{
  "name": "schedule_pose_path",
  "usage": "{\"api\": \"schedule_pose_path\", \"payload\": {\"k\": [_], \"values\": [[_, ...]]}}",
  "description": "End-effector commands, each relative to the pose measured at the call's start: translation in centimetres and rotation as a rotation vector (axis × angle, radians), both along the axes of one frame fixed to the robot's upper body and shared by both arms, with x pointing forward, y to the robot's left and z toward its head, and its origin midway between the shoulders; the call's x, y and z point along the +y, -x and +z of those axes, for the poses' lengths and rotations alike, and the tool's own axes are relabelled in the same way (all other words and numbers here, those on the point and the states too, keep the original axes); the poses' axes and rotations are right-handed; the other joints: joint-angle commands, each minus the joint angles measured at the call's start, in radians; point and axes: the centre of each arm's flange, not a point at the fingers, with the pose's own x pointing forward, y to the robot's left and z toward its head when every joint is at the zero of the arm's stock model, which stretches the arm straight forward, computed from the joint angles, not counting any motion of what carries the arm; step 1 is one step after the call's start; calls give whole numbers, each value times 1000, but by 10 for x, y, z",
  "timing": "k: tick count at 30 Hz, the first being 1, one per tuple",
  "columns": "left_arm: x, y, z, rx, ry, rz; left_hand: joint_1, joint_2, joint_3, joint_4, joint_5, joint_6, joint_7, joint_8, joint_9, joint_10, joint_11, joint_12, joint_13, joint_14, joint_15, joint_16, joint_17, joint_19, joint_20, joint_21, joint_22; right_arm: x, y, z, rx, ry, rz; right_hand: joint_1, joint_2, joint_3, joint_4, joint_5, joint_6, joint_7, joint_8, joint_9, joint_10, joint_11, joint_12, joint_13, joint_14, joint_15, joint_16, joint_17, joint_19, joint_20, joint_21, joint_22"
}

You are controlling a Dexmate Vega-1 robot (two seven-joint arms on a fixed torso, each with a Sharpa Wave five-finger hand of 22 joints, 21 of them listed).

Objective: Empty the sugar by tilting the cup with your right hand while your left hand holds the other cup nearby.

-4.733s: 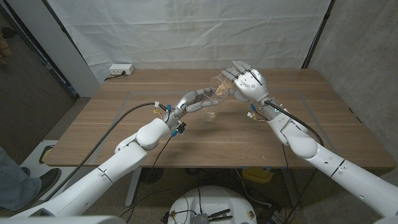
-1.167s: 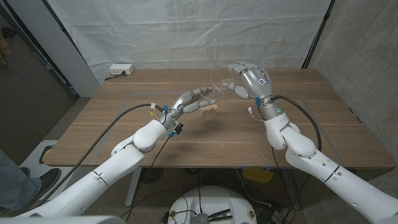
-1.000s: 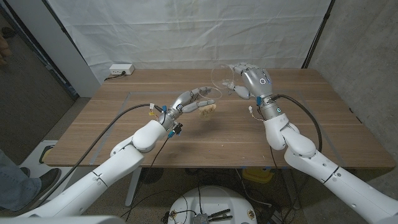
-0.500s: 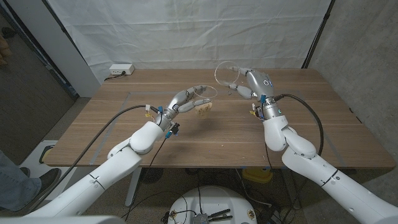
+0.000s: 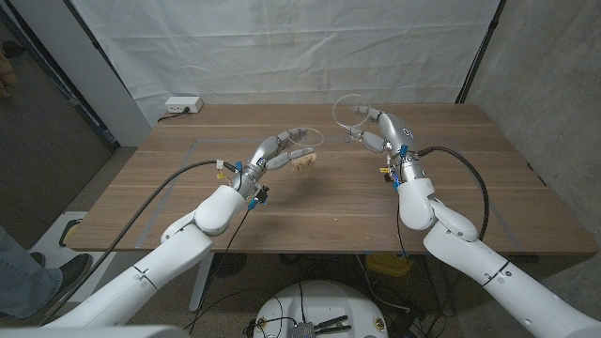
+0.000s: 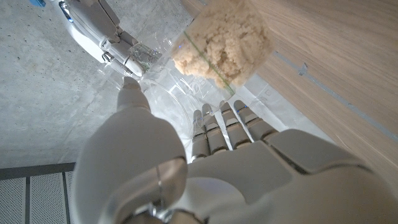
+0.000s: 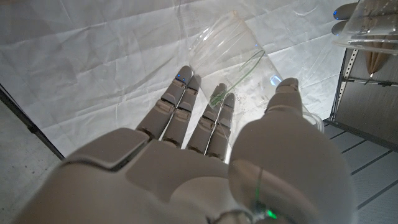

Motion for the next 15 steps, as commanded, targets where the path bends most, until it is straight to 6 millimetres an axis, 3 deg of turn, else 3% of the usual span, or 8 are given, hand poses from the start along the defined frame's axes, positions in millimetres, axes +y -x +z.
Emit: {"api": "schedule_pose_path", "payload": {"k": [1, 15], "values": [[3, -4, -4, -3, 21, 36, 4, 6, -6, 1, -2, 7, -7, 3, 5, 0, 1, -5, 2, -8, -23, -5, 2, -17, -5, -5, 6, -6, -10, -16, 104, -111, 46, 2, 11, 25, 28, -3, 9, -13, 0, 4, 3, 4, -4, 4, 5, -134, -4, 2, 5, -104, 1, 5], [7, -12, -7, -19, 66, 70, 3, 4, -9, 2, -1, 7, -11, 3, 5, 2, -1, -3, 2, -14, -26, -5, 2, -21, -14, -5, 5, -14, -26, -37, 193, -186, 49, 0, 11, 25, 28, -7, 11, -11, 0, 4, 5, 6, -5, 4, 0, -128, -9, 2, -1, -99, -2, 5]]}}
